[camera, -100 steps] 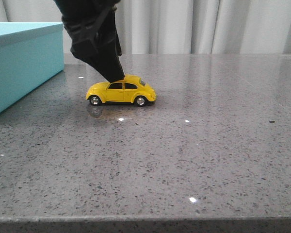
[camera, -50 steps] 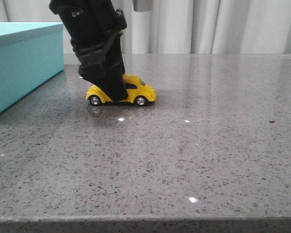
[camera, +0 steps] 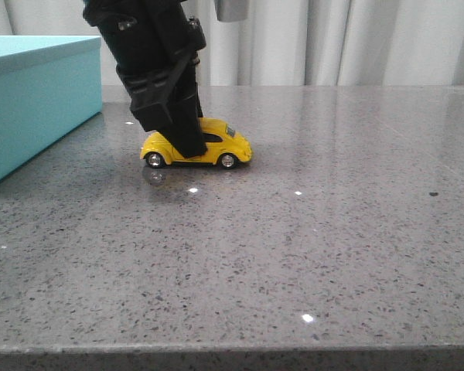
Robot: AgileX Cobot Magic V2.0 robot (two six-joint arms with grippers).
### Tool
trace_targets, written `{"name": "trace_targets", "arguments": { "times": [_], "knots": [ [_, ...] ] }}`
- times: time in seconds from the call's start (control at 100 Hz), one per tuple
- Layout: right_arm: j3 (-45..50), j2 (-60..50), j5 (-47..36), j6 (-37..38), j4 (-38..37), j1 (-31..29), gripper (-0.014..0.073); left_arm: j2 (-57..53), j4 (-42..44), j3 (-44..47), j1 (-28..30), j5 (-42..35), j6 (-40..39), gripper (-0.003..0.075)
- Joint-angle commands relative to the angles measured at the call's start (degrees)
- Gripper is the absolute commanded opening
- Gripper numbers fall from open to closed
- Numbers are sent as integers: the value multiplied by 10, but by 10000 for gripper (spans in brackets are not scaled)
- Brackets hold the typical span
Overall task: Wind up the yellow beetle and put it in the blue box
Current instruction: 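Close the left gripper around the car's body, then lift the car with the left gripper and carry it over the blue box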
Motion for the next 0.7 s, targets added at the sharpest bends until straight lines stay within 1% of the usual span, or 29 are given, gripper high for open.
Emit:
{"name": "trace_targets", "arguments": {
  "times": [0.0,0.11,0.17,0.38,0.53,0.69],
  "knots": [
    [-13,-4,-38,-8,-2,-1,528,-26,-8,-24,-4,-18,-2,119],
    [-13,-4,-38,-8,-2,-1,528,-26,-8,-56,-4,14,-4,115],
    [-13,-4,-38,-8,-2,-1,528,-26,-8,-80,-4,35,-17,115],
    [-13,-4,-38,-8,-2,-1,528,-26,-8,-199,14,106,-120,115],
    [-13,-4,-40,-8,-2,-1,528,-35,-8,-279,58,169,-197,115],
    [-13,-4,-40,-8,-2,-1,528,-72,-8,-297,127,208,-239,115]
  ]
}}
